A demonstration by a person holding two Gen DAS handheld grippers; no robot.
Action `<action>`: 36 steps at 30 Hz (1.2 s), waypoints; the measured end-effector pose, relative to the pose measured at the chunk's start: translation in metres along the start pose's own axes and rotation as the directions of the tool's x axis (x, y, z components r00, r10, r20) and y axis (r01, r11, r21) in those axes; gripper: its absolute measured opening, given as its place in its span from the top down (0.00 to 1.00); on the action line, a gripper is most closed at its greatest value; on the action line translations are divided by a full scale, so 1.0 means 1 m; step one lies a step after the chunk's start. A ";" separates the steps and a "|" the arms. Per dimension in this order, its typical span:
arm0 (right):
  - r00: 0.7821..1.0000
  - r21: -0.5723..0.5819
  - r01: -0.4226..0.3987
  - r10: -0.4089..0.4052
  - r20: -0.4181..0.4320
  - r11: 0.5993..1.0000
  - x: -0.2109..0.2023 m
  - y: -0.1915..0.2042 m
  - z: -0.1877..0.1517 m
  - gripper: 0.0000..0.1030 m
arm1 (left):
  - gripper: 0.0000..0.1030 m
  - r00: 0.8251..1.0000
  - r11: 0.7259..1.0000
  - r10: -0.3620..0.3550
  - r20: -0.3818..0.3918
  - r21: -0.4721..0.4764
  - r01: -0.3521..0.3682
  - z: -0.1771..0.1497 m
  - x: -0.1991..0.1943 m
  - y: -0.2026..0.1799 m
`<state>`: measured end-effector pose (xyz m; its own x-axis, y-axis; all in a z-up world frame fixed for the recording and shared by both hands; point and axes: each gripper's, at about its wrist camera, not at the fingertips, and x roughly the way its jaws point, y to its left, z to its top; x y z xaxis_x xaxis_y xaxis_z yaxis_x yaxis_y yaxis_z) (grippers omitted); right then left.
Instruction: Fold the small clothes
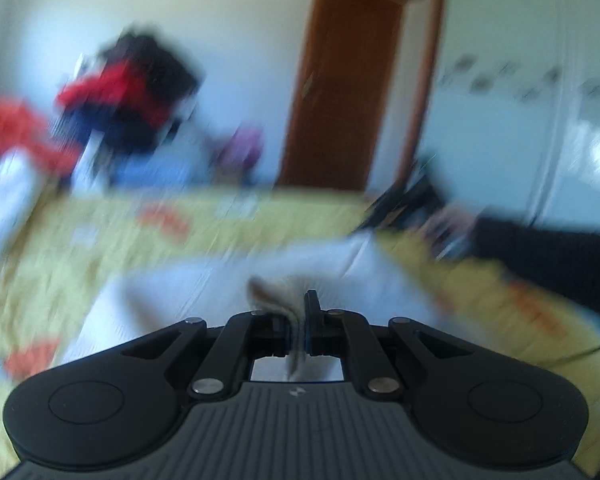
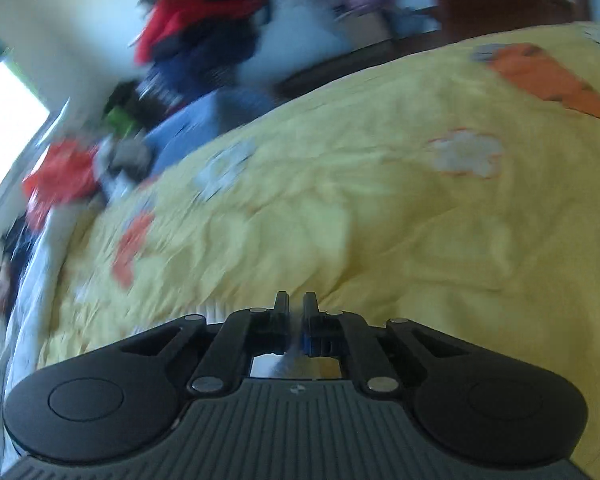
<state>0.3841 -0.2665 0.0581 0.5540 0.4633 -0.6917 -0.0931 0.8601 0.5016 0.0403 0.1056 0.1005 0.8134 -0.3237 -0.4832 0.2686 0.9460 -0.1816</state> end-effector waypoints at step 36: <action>0.943 -0.472 -0.302 0.187 -0.276 0.828 -0.068 0.028 -0.188 0.35 | 0.24 0.919 0.893 0.350 -0.181 -0.233 -0.386 -0.041 -0.034 0.083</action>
<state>0.1882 -0.2343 0.0213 0.2761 0.6563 -0.7021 -0.6350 0.6730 0.3794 0.0137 0.1947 0.0670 0.7483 0.0303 -0.6626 -0.1943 0.9652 -0.1753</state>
